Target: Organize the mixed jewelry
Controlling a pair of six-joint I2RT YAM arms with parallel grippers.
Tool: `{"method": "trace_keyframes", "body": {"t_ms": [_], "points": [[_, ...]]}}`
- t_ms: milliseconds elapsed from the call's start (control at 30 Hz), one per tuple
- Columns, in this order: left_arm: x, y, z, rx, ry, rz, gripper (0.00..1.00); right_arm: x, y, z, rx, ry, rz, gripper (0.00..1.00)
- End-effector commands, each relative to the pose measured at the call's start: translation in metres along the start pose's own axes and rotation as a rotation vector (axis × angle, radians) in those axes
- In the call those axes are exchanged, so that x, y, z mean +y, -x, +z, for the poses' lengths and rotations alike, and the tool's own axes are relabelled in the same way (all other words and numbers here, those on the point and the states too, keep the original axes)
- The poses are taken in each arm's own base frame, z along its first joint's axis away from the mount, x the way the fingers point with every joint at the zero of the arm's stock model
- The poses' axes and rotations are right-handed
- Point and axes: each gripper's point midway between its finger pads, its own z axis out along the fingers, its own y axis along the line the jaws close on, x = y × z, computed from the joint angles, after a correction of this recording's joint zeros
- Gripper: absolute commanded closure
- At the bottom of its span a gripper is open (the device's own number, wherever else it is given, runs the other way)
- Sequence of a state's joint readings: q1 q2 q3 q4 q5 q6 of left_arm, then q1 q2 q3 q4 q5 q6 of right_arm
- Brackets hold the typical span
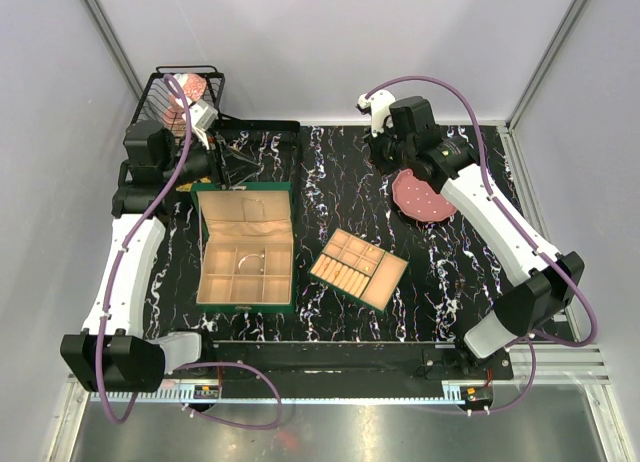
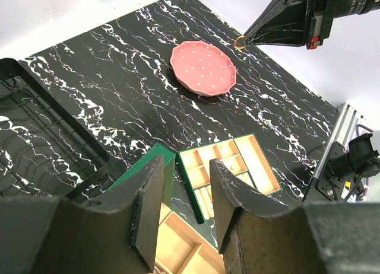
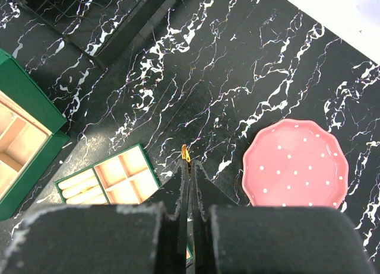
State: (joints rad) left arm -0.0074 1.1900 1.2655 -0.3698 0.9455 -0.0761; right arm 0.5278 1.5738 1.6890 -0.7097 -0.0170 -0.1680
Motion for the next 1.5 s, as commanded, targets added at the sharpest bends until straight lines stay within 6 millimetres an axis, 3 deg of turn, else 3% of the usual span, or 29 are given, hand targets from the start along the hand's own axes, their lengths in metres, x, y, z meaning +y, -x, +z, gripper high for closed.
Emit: {"method": "trace_keyframes", "body": {"t_ms": [0, 367, 600, 733, 867, 900, 967, 1067, 1333, 1467], "points": [[-0.002, 0.005, -0.005, -0.024, 0.012, 0.045, 0.6, 0.0, 0.008, -0.003, -0.026, -0.007, 0.01, 1.0], [-0.005, 0.005, -0.007, -0.024, 0.011, 0.055, 0.61, -0.002, 0.001, 0.003, -0.012, -0.01, -0.025, 1.0], [-0.003, 0.0, -0.007, 0.009, 0.01, 0.052, 0.61, 0.005, -0.025, 0.016, 0.054, 0.028, -0.136, 1.0], [-0.005, -0.002, -0.009, 0.035, 0.002, 0.077, 0.62, 0.01, -0.045, 0.024, 0.099, 0.03, -0.326, 1.0], [0.003, -0.002, -0.017, 0.045, 0.044, 0.099, 0.62, 0.03, -0.06, 0.032, 0.116, -0.005, -0.537, 1.0], [0.004, -0.003, -0.018, 0.046, 0.053, 0.104, 0.62, 0.035, -0.072, 0.036, 0.139, 0.005, -0.587, 1.0], [0.008, -0.004, -0.02, 0.051, 0.075, 0.103, 0.63, 0.041, -0.074, 0.037, 0.127, -0.007, -0.63, 1.0], [0.013, -0.006, -0.024, 0.055, 0.097, 0.097, 0.63, 0.061, -0.094, 0.041, 0.133, 0.042, -0.712, 1.0], [0.021, -0.005, -0.033, 0.063, 0.125, 0.098, 0.64, 0.125, -0.131, 0.024, 0.096, 0.246, -0.99, 1.0], [0.023, -0.008, -0.031, 0.072, 0.115, 0.085, 0.64, 0.143, -0.16, 0.021, 0.137, 0.307, -1.106, 1.0]]}}
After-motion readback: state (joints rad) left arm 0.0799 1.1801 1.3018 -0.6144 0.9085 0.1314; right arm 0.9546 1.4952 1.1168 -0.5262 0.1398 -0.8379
